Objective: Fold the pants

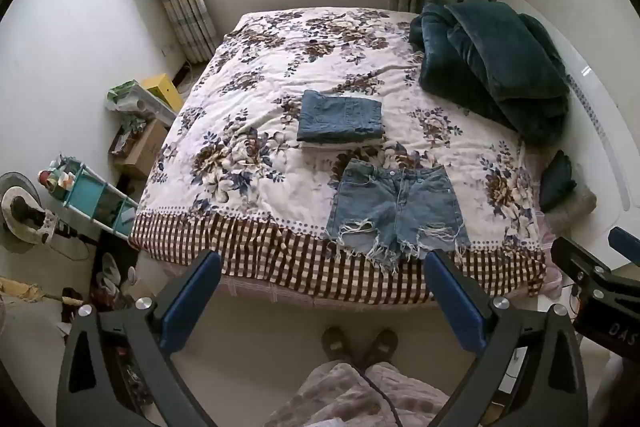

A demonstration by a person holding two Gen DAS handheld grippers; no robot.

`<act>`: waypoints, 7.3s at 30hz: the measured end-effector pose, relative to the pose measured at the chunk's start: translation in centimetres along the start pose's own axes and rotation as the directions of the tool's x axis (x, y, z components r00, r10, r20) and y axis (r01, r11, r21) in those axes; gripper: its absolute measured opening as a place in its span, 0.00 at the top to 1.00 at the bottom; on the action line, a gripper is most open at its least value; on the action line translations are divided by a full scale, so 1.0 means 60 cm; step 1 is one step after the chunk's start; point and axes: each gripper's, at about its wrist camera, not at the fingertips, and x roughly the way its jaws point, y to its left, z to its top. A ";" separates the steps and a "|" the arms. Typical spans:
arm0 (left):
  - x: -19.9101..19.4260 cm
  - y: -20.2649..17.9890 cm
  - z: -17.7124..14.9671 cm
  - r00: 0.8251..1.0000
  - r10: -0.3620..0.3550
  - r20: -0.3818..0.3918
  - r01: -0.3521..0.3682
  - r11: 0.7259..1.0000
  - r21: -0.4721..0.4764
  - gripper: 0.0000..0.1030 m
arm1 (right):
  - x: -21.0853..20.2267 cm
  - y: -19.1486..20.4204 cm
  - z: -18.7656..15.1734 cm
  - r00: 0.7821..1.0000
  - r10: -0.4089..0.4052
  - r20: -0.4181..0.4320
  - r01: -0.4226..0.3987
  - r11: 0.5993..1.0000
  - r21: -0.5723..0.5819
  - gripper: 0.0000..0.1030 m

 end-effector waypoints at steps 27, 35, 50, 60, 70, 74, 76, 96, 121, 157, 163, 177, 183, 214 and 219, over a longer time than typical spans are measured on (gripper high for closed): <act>-0.013 -0.013 0.022 0.999 -0.008 0.037 0.008 1.000 -0.003 0.00 | -0.014 0.000 0.002 1.000 0.010 0.008 -0.010 1.000 0.007 0.00; -0.013 -0.010 0.021 0.999 -0.009 0.042 0.009 1.000 -0.005 0.00 | -0.012 -0.002 0.001 1.000 0.011 0.008 -0.011 1.000 0.007 0.00; -0.016 -0.008 0.022 0.999 -0.017 0.045 0.017 1.000 -0.009 0.00 | -0.022 0.001 0.000 1.000 0.011 0.008 -0.011 1.000 0.005 0.00; -0.025 -0.019 0.024 0.999 -0.021 0.047 0.021 1.000 -0.018 0.00 | -0.014 0.016 -0.008 1.000 0.013 0.005 -0.013 1.000 -0.006 0.00; -0.026 -0.016 0.020 0.998 -0.022 0.051 0.023 1.000 -0.019 0.00 | -0.016 0.015 -0.009 1.000 0.017 0.009 -0.017 1.000 -0.004 0.00; -0.026 -0.013 0.020 0.998 -0.023 0.053 0.024 1.000 -0.017 0.00 | -0.019 0.017 -0.009 1.000 0.019 0.005 -0.019 1.000 -0.003 0.00; -0.026 -0.013 0.019 0.998 -0.024 0.050 0.025 1.000 -0.018 0.00 | -0.019 0.018 -0.009 1.000 0.017 0.008 -0.017 1.000 -0.005 0.00; -0.027 -0.013 0.010 0.998 -0.030 0.053 0.032 0.999 -0.019 0.00 | -0.013 0.019 -0.013 1.000 0.026 -0.003 -0.026 1.000 0.001 0.00; 0.391 -0.112 0.103 0.994 -0.046 -0.101 0.050 0.998 0.043 0.00 | 0.421 -0.085 0.089 0.976 -0.114 -0.185 0.131 0.988 0.081 0.00; 0.987 -0.669 -0.126 0.825 -0.160 -0.542 0.107 0.986 -0.129 0.42 | 1.305 -0.389 0.187 0.740 0.178 -0.649 -0.267 0.963 -0.040 0.41; 0.959 -0.631 -0.115 0.856 -0.208 -0.474 0.140 0.974 -0.176 0.93 | 1.364 -0.340 0.204 0.705 0.236 -0.668 -0.336 0.942 -0.023 0.41; 0.785 -0.409 -0.031 0.888 -0.304 -0.346 0.202 0.932 -0.302 0.97 | 1.265 -0.315 0.260 0.729 0.364 -0.579 -0.405 0.912 0.063 0.85; 0.733 -0.258 -0.018 0.929 -0.274 -0.251 0.169 0.913 -0.373 0.97 | 1.169 -0.194 0.296 0.746 0.377 -0.550 -0.436 0.900 0.026 0.85; 0.921 0.134 -0.153 0.937 -0.250 -0.244 -0.005 0.690 -0.724 0.09 | 1.269 0.207 0.280 0.715 0.291 -0.635 -0.475 0.869 -0.137 0.22; 0.987 0.143 -0.147 0.927 -0.260 -0.271 -0.033 0.662 -0.748 0.67 | 1.291 0.094 0.279 0.745 0.244 -0.621 -0.384 0.918 -0.099 0.22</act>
